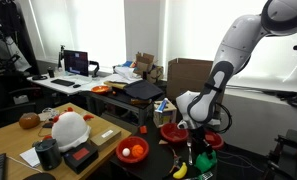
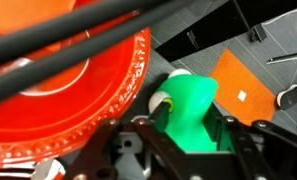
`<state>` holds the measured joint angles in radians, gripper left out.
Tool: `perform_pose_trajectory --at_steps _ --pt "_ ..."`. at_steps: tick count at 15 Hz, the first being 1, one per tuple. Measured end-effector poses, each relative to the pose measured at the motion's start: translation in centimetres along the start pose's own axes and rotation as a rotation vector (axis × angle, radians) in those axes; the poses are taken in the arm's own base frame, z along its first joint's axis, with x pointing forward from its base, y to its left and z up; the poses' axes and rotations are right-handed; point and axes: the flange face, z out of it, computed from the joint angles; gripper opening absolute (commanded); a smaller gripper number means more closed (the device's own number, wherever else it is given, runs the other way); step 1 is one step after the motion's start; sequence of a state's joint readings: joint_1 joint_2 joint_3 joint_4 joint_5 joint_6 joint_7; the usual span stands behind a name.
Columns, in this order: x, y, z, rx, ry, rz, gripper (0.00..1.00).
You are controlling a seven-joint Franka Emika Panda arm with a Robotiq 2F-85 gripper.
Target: Pick up the green object and put it in the bowl on the middle near the box
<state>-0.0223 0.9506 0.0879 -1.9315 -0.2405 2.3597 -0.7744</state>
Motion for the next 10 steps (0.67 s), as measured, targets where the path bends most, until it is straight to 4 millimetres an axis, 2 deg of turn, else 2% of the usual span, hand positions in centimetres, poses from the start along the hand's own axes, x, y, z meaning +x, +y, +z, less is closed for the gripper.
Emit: perform_pose_trajectory --at_steps 1,3,10 --pt "-0.01 0.0 -0.04 0.0 0.0 0.002 0.03" --pt "0.01 -0.14 -0.08 0.008 -0.005 0.015 0.0" --pt "0.37 -0.53 -1.02 0.059 -0.005 0.034 0.02"
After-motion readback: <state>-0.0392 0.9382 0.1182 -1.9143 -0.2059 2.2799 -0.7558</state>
